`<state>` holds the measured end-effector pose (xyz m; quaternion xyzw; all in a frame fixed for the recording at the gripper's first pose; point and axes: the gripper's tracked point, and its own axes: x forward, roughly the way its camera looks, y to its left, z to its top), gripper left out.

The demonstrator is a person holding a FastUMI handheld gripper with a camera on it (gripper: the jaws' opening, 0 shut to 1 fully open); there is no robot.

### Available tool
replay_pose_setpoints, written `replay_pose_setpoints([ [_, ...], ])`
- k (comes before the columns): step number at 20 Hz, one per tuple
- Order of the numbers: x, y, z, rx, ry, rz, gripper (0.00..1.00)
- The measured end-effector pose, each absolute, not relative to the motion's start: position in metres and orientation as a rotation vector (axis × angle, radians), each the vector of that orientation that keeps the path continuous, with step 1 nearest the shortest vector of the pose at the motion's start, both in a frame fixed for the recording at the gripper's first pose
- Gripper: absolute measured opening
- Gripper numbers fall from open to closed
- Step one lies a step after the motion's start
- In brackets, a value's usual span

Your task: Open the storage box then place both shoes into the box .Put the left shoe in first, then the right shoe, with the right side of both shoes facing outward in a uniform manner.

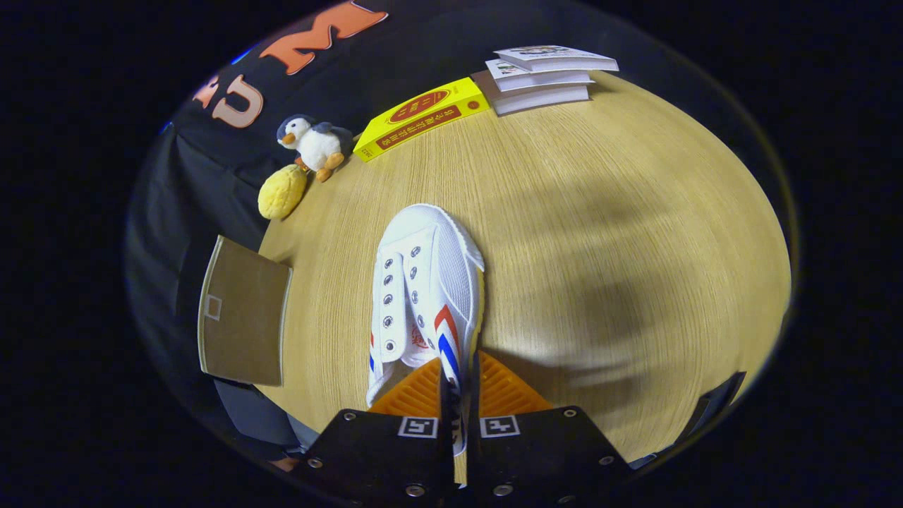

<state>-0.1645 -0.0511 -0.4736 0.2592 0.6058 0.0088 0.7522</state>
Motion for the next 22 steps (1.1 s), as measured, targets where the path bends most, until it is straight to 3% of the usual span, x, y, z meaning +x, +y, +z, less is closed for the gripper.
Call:
replay_pose_setpoints([
  [9,-0.133,-0.027,-0.43,0.716,1.234,0.014,0.04],
  [22,-0.074,0.078,-0.34,0.653,1.168,0.159,0.03],
])
